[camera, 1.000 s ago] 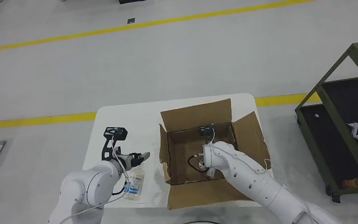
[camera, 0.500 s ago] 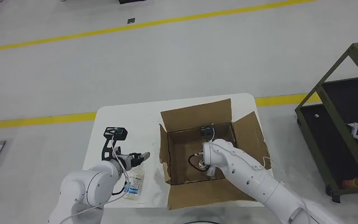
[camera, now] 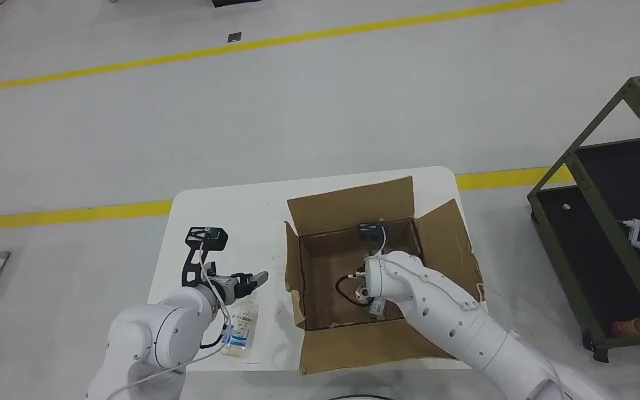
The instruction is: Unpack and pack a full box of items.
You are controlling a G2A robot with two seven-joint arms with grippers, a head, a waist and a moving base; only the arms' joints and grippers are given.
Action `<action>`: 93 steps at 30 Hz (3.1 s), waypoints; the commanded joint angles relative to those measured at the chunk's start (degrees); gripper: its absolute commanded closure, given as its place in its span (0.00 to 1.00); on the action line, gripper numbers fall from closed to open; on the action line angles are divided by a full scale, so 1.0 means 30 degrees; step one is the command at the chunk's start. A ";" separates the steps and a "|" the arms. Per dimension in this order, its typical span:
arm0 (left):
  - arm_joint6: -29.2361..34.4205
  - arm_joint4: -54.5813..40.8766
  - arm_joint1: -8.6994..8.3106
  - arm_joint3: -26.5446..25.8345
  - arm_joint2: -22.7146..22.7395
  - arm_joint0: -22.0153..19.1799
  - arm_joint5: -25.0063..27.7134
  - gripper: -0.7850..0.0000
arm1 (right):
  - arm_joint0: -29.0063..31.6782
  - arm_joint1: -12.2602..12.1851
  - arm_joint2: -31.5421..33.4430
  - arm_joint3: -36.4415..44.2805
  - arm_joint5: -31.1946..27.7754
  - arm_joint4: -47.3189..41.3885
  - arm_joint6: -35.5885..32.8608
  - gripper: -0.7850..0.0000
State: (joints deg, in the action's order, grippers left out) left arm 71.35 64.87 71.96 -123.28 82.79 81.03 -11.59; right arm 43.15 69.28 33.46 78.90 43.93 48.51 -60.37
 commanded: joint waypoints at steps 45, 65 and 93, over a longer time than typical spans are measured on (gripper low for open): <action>0.0000 0.0000 0.0000 0.0000 0.0000 0.0000 0.0000 0.00 | -0.1150 0.1549 -0.1650 -0.4152 -0.0925 -0.0869 -0.0928 0.61; 0.0000 0.0000 0.0000 0.0000 0.0000 0.0000 0.0000 0.00 | -0.1148 0.0773 -0.1540 -0.1169 -0.0863 0.2347 -0.0863 1.00; 0.0000 0.0000 0.0000 0.0000 0.0000 0.0000 0.0000 0.00 | 0.0595 0.2053 0.0755 -0.0425 -0.4819 0.9192 -0.4815 0.40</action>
State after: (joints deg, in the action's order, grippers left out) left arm 71.35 64.87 71.96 -123.28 82.79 81.03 -11.59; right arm 44.66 75.28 35.31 77.75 29.77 75.79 -74.50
